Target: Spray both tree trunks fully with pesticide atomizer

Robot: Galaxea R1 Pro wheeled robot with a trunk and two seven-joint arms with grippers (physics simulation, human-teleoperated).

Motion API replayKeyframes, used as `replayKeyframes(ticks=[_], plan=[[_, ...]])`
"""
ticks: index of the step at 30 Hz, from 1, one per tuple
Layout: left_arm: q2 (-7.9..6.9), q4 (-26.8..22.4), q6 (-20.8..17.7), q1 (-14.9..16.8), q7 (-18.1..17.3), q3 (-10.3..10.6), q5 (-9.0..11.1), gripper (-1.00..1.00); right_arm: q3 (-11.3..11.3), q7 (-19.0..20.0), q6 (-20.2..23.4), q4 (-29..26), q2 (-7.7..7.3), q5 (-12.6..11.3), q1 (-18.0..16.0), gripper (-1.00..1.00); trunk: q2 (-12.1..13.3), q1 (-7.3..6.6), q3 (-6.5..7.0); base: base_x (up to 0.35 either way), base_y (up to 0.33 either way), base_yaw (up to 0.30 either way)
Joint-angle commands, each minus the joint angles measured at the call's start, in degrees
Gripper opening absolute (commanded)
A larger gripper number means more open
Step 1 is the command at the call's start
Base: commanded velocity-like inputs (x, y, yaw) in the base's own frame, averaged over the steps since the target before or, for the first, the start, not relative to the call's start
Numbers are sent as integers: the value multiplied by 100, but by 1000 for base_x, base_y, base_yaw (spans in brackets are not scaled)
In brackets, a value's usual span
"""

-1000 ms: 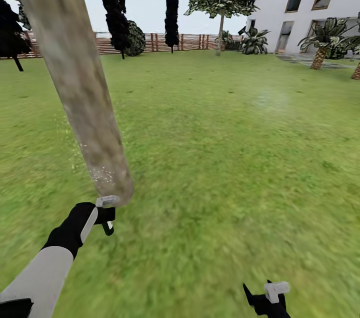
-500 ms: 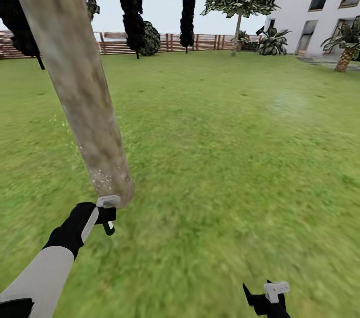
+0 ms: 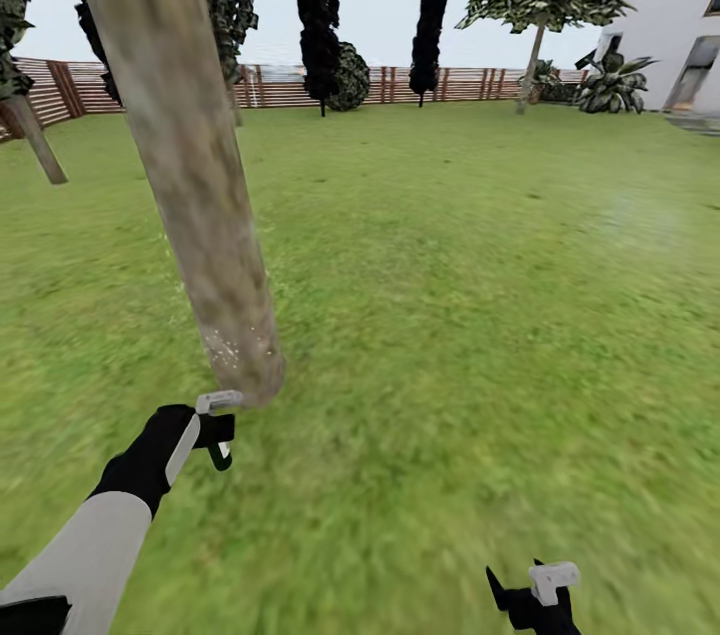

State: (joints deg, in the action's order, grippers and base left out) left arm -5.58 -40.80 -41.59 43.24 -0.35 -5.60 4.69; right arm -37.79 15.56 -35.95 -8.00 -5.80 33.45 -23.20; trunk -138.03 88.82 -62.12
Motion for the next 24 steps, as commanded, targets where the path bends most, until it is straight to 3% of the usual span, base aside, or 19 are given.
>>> replayKeyframes(ticks=[1, 5, 12, 15, 21, 24], plan=[[17, 25, 14, 0, 1, -2, -1, -100, 0, 0, 0, 0, 0, -2, 0, 100, 0, 0, 0, 112, -272, 278], [127, 145, 32, 0, -14, 4, 6, -100, 0, 0, 0, -1, 0, 0, 0, 100, 0, 0, 0, 65, -238, 271], [130, 63, -79, 92, -56, 28, -32, -100, 0, 0, 0, -8, 0, -5, 0, 100, 0, 0, 0, 1, -11, 32], [147, 36, -637, 192, -81, 33, -44, -100, 0, 0, 0, -9, 0, 0, 0, 100, 0, 0, 0, 0, 0, 0], [107, -248, -1072, 426, -79, 51, -63, -100, 0, 0, 0, -7, 0, 2, 0, 100, 0, 0, 0, -114, 23, 0], [87, -365, -1464, 793, -71, 51, -67, -100, 0, 0, 0, -6, 0, 3, 0, 100, 0, 0, 0, -22, 4, 0]])
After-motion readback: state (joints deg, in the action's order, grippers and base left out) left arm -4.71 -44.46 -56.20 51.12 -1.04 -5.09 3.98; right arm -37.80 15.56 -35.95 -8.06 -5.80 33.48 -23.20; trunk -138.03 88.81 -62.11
